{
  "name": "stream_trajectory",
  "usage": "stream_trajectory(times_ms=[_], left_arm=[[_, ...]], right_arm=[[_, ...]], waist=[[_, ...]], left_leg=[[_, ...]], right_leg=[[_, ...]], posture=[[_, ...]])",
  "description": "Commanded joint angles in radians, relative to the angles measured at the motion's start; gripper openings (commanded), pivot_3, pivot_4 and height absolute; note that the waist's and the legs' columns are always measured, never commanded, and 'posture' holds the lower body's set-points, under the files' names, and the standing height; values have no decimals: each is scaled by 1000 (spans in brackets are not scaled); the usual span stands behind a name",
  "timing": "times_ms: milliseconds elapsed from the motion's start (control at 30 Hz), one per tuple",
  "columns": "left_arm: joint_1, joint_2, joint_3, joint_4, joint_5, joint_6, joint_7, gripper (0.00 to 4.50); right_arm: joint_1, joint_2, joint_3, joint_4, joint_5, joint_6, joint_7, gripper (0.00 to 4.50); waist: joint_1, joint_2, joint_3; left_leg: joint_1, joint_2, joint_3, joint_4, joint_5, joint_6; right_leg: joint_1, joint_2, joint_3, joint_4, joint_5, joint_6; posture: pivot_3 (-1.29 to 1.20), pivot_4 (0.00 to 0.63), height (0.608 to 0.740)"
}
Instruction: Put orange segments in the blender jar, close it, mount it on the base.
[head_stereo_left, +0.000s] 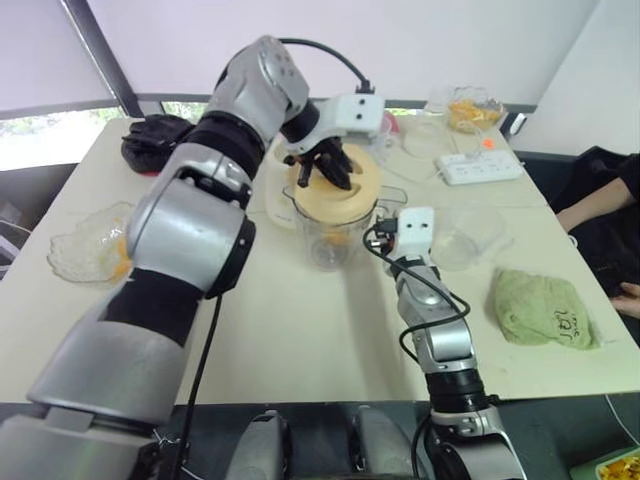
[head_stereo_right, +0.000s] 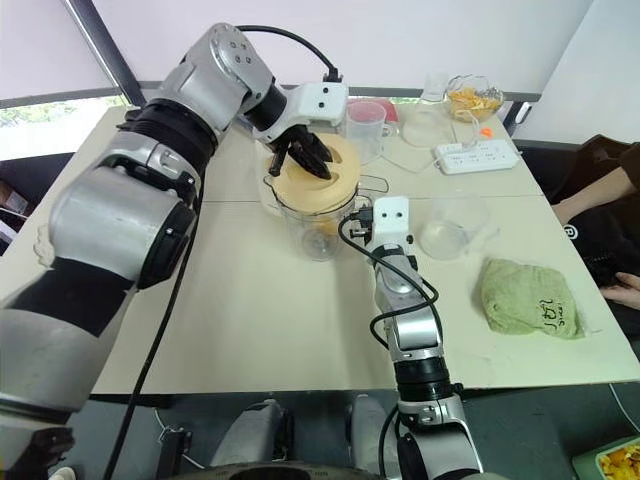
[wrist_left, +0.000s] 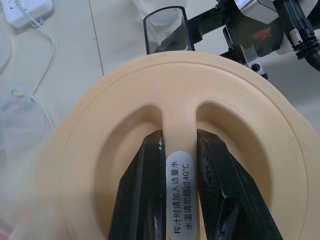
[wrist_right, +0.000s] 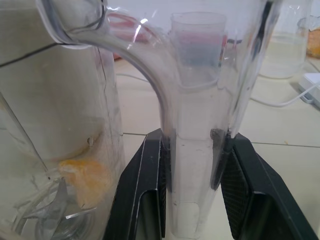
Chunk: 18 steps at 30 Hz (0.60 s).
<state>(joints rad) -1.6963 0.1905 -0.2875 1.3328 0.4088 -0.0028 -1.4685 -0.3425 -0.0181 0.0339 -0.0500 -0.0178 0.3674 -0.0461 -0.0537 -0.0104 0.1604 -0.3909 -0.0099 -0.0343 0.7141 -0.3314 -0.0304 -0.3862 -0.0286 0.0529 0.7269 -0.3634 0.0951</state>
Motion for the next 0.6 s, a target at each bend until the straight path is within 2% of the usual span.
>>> stream_trajectory(times_ms=[33,267,600], left_arm=[[61,-29,-4,52,8,83,-19,275],[66,-42,22,49,-10,186,-7,275],[100,-34,-22,45,22,138,-44,275]], right_arm=[[26,-22,9,-119,-11,25,22,877],[57,-47,8,-172,1,79,50,877],[64,-51,11,-183,0,94,59,877]], waist=[[8,0,0],[13,1,-1],[13,1,-1]], left_leg=[[0,0,0,0,0,1],[-1,-1,-1,0,-1,2],[-1,-1,-1,-1,-1,2]], right_leg=[[0,0,0,0,0,0],[1,-1,0,-3,0,0],[1,-1,0,-5,0,0]], posture=[[0,150,740],[0,150,740],[0,150,740]])
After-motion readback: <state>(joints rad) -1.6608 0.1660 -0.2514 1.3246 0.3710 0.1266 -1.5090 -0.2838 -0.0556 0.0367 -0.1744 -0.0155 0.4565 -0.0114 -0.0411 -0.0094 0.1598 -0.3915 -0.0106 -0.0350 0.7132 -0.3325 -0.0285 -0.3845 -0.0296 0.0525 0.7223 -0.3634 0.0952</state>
